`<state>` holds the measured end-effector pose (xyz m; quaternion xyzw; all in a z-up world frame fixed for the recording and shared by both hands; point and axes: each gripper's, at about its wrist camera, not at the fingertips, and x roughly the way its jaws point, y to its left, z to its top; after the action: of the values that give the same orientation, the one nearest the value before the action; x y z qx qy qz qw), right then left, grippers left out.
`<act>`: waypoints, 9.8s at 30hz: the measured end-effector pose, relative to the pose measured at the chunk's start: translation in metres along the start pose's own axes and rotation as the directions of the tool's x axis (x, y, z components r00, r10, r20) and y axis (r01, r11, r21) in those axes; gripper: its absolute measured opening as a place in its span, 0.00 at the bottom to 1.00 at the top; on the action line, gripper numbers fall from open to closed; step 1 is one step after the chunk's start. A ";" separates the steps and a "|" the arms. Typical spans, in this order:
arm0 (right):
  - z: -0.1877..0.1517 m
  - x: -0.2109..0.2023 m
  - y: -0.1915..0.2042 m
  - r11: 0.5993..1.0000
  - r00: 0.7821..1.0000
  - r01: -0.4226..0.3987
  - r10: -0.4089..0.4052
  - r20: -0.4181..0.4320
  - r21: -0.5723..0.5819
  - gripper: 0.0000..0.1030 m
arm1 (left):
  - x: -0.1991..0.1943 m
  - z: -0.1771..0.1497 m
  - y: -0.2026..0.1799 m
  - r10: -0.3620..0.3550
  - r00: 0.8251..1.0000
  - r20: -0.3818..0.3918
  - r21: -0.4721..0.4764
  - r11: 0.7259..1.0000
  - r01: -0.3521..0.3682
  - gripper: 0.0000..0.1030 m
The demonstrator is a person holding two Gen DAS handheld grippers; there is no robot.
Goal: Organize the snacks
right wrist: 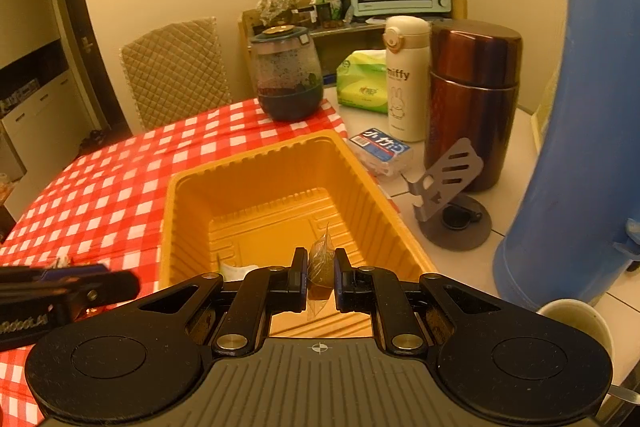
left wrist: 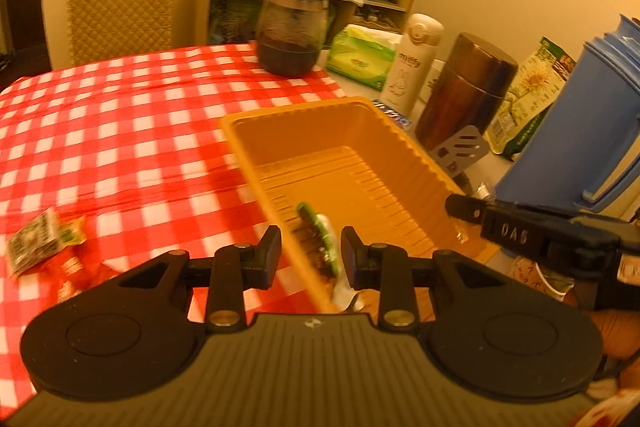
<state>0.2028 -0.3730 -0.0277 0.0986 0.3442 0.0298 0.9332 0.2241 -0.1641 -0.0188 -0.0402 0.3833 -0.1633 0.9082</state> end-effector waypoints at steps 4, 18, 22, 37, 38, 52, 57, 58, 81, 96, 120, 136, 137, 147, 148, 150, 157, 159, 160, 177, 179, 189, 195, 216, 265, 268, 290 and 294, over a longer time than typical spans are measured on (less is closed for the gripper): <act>0.002 0.003 0.007 1.000 1.000 -0.026 0.026 0.000 -0.005 0.13 | -0.010 -0.006 0.011 0.032 0.999 0.001 -0.017 0.999 -0.032 0.32; 0.007 -0.019 0.000 0.992 0.997 -0.078 0.075 0.032 0.102 0.63 | -0.048 -0.028 0.031 0.088 0.996 0.005 -0.032 0.996 -0.088 0.44; 0.002 -0.037 0.006 0.992 0.997 -0.067 0.064 0.033 0.105 0.63 | -0.063 -0.035 0.036 0.101 0.995 0.003 -0.035 0.994 -0.101 0.49; -0.040 -0.105 0.061 0.996 0.997 -0.080 0.080 0.008 0.042 0.63 | -0.133 -0.060 0.050 0.127 0.991 0.048 -0.049 0.991 -0.125 0.68; -0.043 -0.108 0.065 0.996 0.997 -0.083 0.083 0.006 0.037 0.63 | -0.137 -0.062 0.051 0.129 0.990 0.049 -0.051 0.991 -0.127 0.68; -0.070 -0.129 0.102 0.991 0.991 -0.130 0.130 -0.027 -0.008 0.63 | -0.178 -0.098 0.083 0.193 0.980 0.052 -0.085 0.978 -0.188 0.68; -0.075 -0.130 0.113 0.989 0.989 -0.144 0.143 -0.034 -0.024 0.63 | -0.185 -0.107 0.098 0.216 0.975 0.047 -0.115 0.971 -0.210 0.68; -0.076 -0.130 0.115 0.989 0.989 -0.146 0.145 -0.036 -0.027 0.63 | -0.186 -0.108 0.101 0.220 0.974 0.047 -0.118 0.970 -0.213 0.68; -0.092 -0.093 0.141 0.983 0.980 -0.181 0.177 -0.094 -0.038 0.63 | -0.170 -0.114 0.143 0.266 0.964 0.003 -0.162 0.951 -0.262 0.69; -0.094 -0.026 0.168 0.974 0.970 -0.216 0.206 -0.133 -0.064 0.63 | -0.115 -0.107 0.174 0.272 0.961 -0.057 -0.170 0.946 -0.278 0.69; -0.103 0.040 0.168 0.980 0.965 -0.195 0.184 -0.189 -0.045 0.63 | -0.005 -0.095 0.172 0.136 0.988 -0.070 0.178 0.976 -0.122 0.46; -0.103 0.056 0.183 0.972 0.960 -0.223 0.205 -0.191 -0.077 0.63 | -0.012 -0.099 0.177 0.159 0.985 -0.069 0.177 0.974 -0.145 0.18; -0.102 0.058 0.186 0.970 0.959 -0.231 0.212 -0.189 -0.082 0.63 | -0.016 -0.100 0.180 0.167 0.984 -0.068 0.155 0.976 -0.155 0.18; -0.096 0.083 0.209 0.960 0.953 -0.263 0.244 -0.178 -0.094 0.43 | -0.044 -0.106 0.196 0.187 0.981 -0.051 0.032 0.982 -0.185 0.18; -0.096 0.085 0.211 0.960 0.953 -0.264 0.244 -0.179 -0.095 0.42 | -0.045 -0.106 0.196 0.186 0.981 -0.051 0.025 0.982 -0.185 0.18; -0.097 0.089 0.216 0.959 0.955 -0.257 0.233 -0.185 -0.116 0.42 | -0.046 -0.107 0.196 0.188 0.981 -0.051 0.021 0.982 -0.187 0.18; -0.104 0.091 0.231 0.949 0.966 -0.224 0.187 -0.179 -0.222 0.23 | -0.049 -0.111 0.193 0.186 0.981 -0.053 0.010 0.983 -0.186 0.18; -0.107 0.089 0.231 0.948 0.967 -0.222 0.183 -0.180 -0.230 0.22 | -0.051 -0.112 0.192 0.187 0.981 -0.053 0.007 0.982 -0.187 0.18; -0.107 0.088 0.230 0.948 0.967 -0.219 0.180 -0.180 -0.230 0.22 | -0.052 -0.113 0.191 0.186 0.981 -0.055 0.005 0.982 -0.186 0.18; -0.115 0.012 0.204 0.963 0.973 -0.192 0.161 -0.162 -0.191 0.22 | -0.093 -0.120 0.160 0.218 0.975 -0.041 0.000 0.976 -0.219 0.18; -0.116 0.001 0.203 0.963 0.975 -0.190 0.161 -0.156 -0.189 0.22 | -0.100 -0.121 0.154 0.221 0.974 -0.038 -0.001 0.975 -0.222 0.18; -0.115 -0.046 0.193 0.966 0.980 -0.184 0.166 -0.111 -0.181 0.22 | -0.132 -0.126 0.128 0.218 0.976 -0.015 -0.007 0.976 -0.218 0.18; -0.115 -0.068 0.189 0.966 0.981 -0.185 0.172 -0.090 -0.180 0.22 | -0.146 -0.126 0.117 0.216 0.976 0.003 -0.008 0.976 -0.216 0.18; -0.106 -0.099 0.160 0.977 0.988 -0.153 0.149 -0.035 -0.149 0.22 | -0.156 -0.116 0.085 0.184 0.982 0.031 0.019 0.983 -0.184 0.18; -0.045 -0.073 0.015 1.000 0.999 0.028 -0.028 0.031 0.005 0.22 | -0.047 -0.035 -0.040 -0.053 0.998 0.027 0.145 0.988 0.048 0.18; -0.038 -0.066 0.012 1.000 0.999 0.027 -0.027 0.033 0.002 0.22 | -0.036 -0.030 -0.043 -0.059 0.998 0.023 0.146 0.988 0.055 0.18; -0.010 -0.005 -0.015 1.000 1.000 0.017 -0.017 -0.010 0.006 0.22 | 0.042 -0.005 -0.047 -0.050 0.998 -0.038 0.142 0.988 0.054 0.18; -0.010 -0.002 -0.017 1.000 1.000 0.021 -0.021 -0.014 0.013 0.22 | 0.046 -0.003 -0.049 -0.050 0.998 -0.033 0.149 0.987 0.054 0.36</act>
<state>0.1947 -0.3882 -0.0377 0.1008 0.3520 0.0185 0.9304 0.2395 -0.2259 -0.0425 0.0204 0.3818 -0.2158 0.8985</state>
